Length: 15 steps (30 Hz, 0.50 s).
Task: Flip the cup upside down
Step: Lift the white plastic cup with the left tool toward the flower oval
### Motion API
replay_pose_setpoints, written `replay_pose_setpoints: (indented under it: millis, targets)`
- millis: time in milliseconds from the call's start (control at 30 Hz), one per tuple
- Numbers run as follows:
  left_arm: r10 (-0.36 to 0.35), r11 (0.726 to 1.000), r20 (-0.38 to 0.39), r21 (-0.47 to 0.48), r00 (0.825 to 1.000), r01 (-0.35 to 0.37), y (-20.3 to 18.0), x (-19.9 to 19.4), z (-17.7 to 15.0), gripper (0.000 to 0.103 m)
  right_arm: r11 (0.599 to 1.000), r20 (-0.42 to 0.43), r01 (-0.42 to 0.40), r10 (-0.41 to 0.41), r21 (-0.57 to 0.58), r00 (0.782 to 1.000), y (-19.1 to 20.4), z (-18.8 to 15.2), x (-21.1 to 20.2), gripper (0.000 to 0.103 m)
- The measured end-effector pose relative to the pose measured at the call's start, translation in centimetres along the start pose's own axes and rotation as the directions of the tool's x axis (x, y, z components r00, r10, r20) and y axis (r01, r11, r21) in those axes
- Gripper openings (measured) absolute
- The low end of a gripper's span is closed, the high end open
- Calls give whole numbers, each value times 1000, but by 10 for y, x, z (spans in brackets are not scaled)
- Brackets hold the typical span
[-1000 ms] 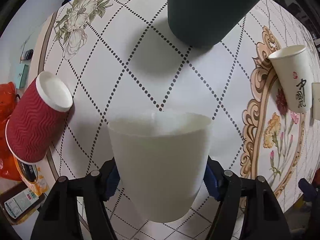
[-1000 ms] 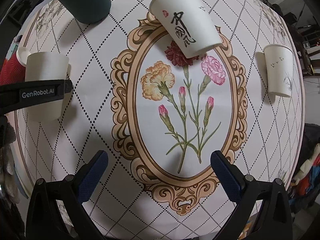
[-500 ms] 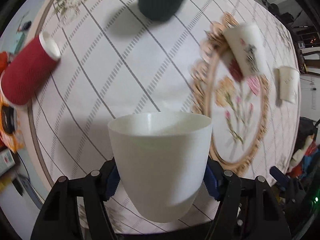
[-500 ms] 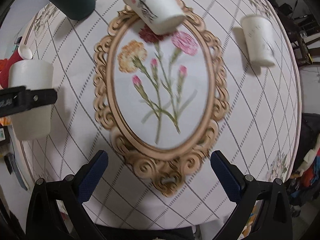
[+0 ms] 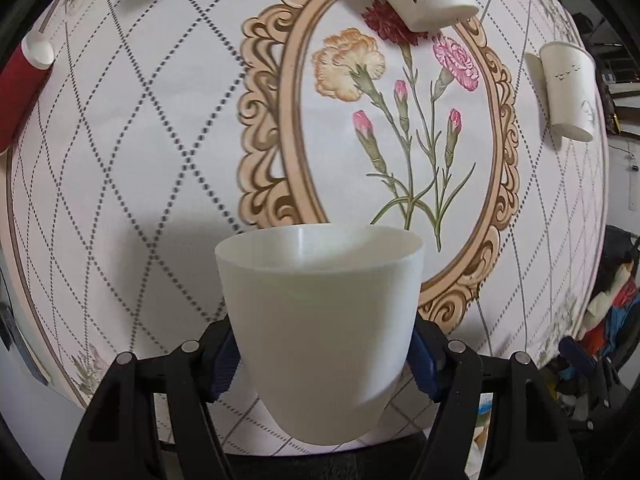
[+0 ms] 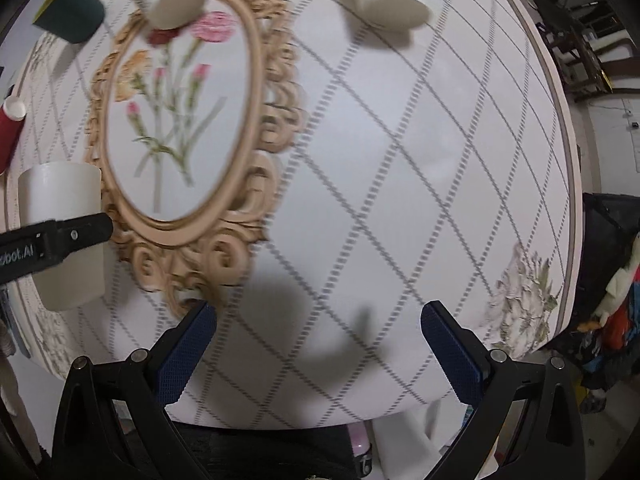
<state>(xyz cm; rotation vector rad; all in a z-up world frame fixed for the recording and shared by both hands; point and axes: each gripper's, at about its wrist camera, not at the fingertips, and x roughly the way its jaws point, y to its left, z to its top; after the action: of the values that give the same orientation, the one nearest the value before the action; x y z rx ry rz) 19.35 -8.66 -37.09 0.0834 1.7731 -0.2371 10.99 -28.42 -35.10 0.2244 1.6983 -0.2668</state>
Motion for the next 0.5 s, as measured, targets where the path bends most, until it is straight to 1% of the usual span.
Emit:
replay_pose_setpoints:
  millis: [100, 167, 233, 367, 400, 500]
  targets:
    - [5, 1000, 9, -13, 1000, -5, -6, 8, -1, 68, 1000, -2, 5, -5, -3, 1000, -24, -5, 7, 103]
    - [20, 1000, 17, -17, 1000, -19, -23, 22, -1, 68, 1000, -2, 8, -8, -8, 1000, -34, -6, 10, 103]
    - [25, 1000, 18, -17, 1000, -24, -26, 26, -1, 68, 1000, 0, 8, -8, -13, 1000, -43, -8, 12, 103]
    - [23, 999, 14, -24, 1000, -23, -32, 34, -1, 69, 1000, 5, 6, -6, -22, 1000, -51, -10, 17, 103]
    - [25, 999, 17, -20, 1000, -25, -34, 36, -2, 69, 1000, 5, 4, -4, -24, 1000, -51, 0, 24, 103]
    - [34, 999, 14, -18, 999, -33, -47, 41, -4, 70, 1000, 9, 2, -2, -28, 1000, -42, 2, 11, 103]
